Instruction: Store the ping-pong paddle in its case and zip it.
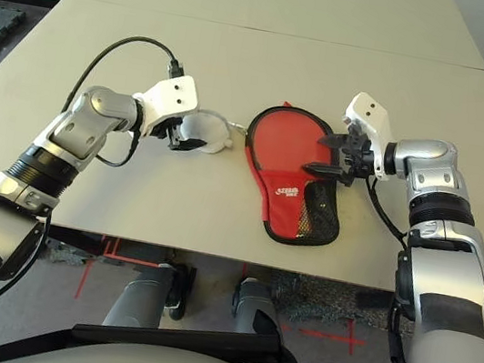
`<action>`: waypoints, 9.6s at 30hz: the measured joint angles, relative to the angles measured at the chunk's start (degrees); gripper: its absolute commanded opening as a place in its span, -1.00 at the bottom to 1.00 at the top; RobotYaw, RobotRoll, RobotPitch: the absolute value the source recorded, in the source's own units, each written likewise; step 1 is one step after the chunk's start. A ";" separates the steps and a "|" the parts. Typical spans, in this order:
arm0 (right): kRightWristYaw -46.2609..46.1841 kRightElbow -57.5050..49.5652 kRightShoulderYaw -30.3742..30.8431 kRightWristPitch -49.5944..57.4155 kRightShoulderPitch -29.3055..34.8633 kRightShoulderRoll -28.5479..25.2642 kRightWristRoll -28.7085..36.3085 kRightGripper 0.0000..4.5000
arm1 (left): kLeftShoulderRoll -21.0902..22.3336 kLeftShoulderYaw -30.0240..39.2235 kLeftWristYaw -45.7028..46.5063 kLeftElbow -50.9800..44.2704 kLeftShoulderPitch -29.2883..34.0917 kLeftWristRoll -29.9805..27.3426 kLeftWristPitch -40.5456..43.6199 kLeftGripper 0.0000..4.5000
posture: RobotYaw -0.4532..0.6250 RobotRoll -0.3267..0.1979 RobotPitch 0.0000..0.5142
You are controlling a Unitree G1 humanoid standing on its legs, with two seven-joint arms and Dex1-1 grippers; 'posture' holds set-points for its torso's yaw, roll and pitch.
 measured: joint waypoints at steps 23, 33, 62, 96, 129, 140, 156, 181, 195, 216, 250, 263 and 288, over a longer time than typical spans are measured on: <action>-0.92 -0.94 -0.16 -0.38 0.94 0.05 0.03 1.00 | 0.19 -0.74 -1.59 4.12 -4.45 1.06 2.11 -0.86 | -0.08 0.25 -0.23; -1.13 -3.55 -0.43 -0.15 2.20 0.13 0.66 1.00 | -8.22 -0.28 10.69 29.42 -19.44 3.58 -5.16 -0.87 | -0.13 0.25 -0.17; -2.40 -18.55 -2.29 6.82 9.55 -1.41 4.06 1.00 | -21.66 4.32 31.80 58.70 -37.26 10.38 -17.12 -0.87 | -0.34 0.25 -0.05; -5.32 -24.38 -2.79 9.47 13.61 -2.24 6.69 1.00 | -34.89 15.25 32.69 57.38 -41.16 6.51 -20.53 0.59 | -0.39 0.25 -0.12; -6.64 -18.88 -2.24 6.44 10.78 -0.30 6.54 1.00 | -23.26 12.01 26.84 53.58 -36.71 7.15 -20.25 0.98 | -0.31 0.25 -0.15; -6.75 -18.94 -2.23 6.36 10.94 -0.39 6.50 1.00 | -24.69 12.64 26.84 53.79 -33.18 6.73 -16.71 0.98 | -0.32 0.25 -0.15; -6.89 -19.09 -2.23 6.35 11.43 -0.54 6.51 1.00 | -28.52 15.11 24.36 54.21 -32.45 4.21 -10.40 0.98 | -0.36 0.25 -0.16; -8.35 -21.41 -2.30 6.41 13.06 -0.73 6.70 1.00 | -23.58 16.38 21.46 53.63 -32.37 3.02 -12.94 0.98 | -0.34 0.25 -0.17; -8.42 -18.77 -2.12 5.66 11.51 -0.28 6.61 1.00 | -17.03 10.86 -0.91 22.66 -14.55 0.04 -11.82 0.98 | -0.29 0.25 -0.18; -8.74 -16.25 -1.25 4.63 10.19 -0.46 5.92 1.00 | -22.18 1.86 5.71 10.93 -3.51 -0.07 -3.19 0.98 | -0.31 0.25 -0.24; -8.06 -5.14 -2.23 6.48 2.46 -3.43 4.39 1.00 | -22.41 0.07 7.04 10.93 -3.48 -0.19 -3.32 0.98 | -0.30 0.25 -0.28; -7.46 -3.03 -2.94 6.85 -0.10 -3.56 4.59 1.00 | -22.45 -0.36 7.42 10.83 -3.45 -0.17 -3.39 0.98 | -0.28 0.25 -0.27; -7.67 5.05 -2.48 0.65 -11.92 1.54 1.76 1.00 | -22.57 -0.44 7.65 10.54 -3.24 -0.17 -3.31 0.98 | -0.25 0.25 -0.28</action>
